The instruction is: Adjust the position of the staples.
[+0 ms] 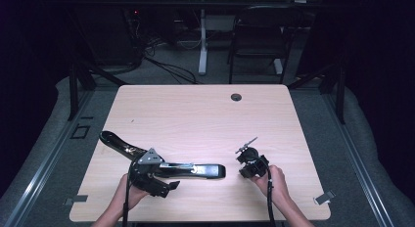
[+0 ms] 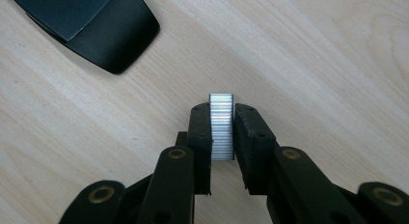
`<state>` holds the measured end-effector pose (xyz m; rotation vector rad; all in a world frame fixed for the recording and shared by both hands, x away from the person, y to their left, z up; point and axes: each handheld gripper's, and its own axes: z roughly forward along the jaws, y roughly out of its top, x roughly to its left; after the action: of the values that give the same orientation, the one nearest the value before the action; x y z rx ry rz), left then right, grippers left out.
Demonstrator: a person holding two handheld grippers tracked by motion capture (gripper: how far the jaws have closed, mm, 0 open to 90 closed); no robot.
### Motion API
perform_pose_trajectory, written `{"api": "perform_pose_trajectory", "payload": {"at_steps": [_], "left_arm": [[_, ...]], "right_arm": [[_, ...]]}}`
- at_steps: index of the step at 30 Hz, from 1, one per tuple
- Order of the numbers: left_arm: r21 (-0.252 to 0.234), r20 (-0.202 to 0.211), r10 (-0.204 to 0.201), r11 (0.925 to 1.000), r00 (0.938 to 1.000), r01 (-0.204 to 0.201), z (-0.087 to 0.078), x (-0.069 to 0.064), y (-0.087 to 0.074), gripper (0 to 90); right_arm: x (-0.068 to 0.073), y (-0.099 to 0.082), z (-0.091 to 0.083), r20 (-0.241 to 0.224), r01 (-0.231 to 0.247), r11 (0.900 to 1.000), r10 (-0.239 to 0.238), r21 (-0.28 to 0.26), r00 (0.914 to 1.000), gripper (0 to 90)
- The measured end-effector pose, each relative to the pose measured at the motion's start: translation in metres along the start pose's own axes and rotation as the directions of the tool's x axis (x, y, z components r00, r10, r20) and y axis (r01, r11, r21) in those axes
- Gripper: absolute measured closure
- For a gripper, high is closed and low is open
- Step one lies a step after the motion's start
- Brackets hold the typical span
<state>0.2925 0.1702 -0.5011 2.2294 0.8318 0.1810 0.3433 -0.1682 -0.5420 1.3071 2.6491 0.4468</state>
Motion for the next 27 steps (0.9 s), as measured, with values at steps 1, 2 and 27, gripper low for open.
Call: {"api": "perform_pose_trajectory", "payload": {"at_steps": [1, 2, 27], "left_arm": [[0.003, 0.002, 0.0, 1.0, 1.0, 0.0, 0.0, 0.0, 0.0, 0.0], [0.006, 0.0, 0.001, 1.0, 1.0, -0.001, 0.001, 0.0, 0.0, 0.0], [0.02, 0.003, 0.01, 0.9997, 0.9999, -0.01, 0.003, 0.0, 0.0, 0.0]], "right_arm": [[0.0, 0.0, 0.001, 0.007, 0.001, 1.0, -0.001, 0.005, 1.0, 77.5], [0.001, 0.0, 0.002, 0.002, -0.004, 1.0, 0.004, 0.008, 1.0, 77.2], [-0.016, 0.011, -0.015, -0.067, 0.0, 0.9979, -0.004, -0.064, 0.9977, 33.6]]}}
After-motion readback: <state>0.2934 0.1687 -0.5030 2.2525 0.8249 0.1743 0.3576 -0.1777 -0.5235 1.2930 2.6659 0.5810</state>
